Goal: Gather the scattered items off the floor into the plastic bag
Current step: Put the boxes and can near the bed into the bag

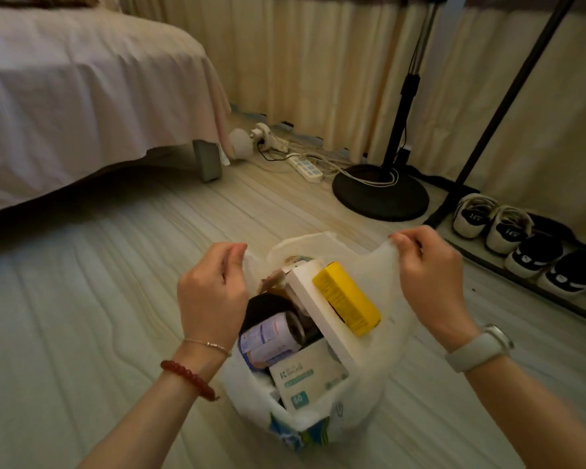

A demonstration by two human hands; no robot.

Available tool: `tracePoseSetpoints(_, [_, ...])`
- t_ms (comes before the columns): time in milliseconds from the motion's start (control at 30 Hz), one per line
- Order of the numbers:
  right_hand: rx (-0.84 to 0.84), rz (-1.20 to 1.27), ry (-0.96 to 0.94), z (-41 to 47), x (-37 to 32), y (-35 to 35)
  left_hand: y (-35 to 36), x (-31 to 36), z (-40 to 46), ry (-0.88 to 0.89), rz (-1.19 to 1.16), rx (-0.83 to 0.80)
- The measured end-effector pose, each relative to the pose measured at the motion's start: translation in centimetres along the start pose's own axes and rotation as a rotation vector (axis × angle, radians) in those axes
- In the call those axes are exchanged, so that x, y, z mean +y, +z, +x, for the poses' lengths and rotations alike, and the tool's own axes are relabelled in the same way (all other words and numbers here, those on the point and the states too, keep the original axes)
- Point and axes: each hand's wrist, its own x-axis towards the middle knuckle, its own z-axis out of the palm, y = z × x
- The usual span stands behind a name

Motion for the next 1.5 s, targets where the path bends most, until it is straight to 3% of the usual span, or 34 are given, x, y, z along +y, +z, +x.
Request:
tracePoseSetpoints(100, [-0.011, -0.026, -0.016, 2.2, 0.8, 1.3, 0.2, -0.1, 1.4, -0.081, -0.073, 0.033])
tracePoseSetpoints(367, [-0.126, -0.235, 0.107, 5.5, 5.8, 6.9, 2.9, -6.1, 4.3, -0.315, 0.101, -0.032])
tracePoseSetpoints(500, [-0.225, -0.339, -0.018, 2.1, 5.7, 7.1, 2.8, -6.7, 2.2, -0.316, 0.144, -0.118])
tracePoseSetpoints(667, [-0.512, -0.407, -0.156, -3.8, 4.9, 7.7, 2.7, -6.6, -2.2, -0.341, 0.196, -0.327])
tracePoseSetpoints(800, [-0.686, -0.68, -0.465, -6.6, 4.6, 7.9, 1.6, -6.6, -4.1, -0.279, 0.185, -0.353])
tracePoseSetpoints(1033, [-0.907, -0.688, -0.516, -5.7, 2.6, 9.5, -0.7, -6.6, -3.8, -0.322, 0.199, -0.32])
tracePoseSetpoints(1267, [-0.812, -0.538, -0.467, -4.8, -2.6, 9.6, -4.4, -6.6, -2.2, -0.145, 0.372, -0.532])
tracePoseSetpoints(1367, [-0.679, -0.398, -0.483, -4.3, -6.1, 10.3, -6.8, -7.4, -0.6, -0.041, 0.534, -0.464])
tracePoseSetpoints(1500, [-0.492, -0.167, -0.703, -6.4, -11.3, 14.4, -11.8, -10.3, -0.5, -0.048, 0.687, -0.357])
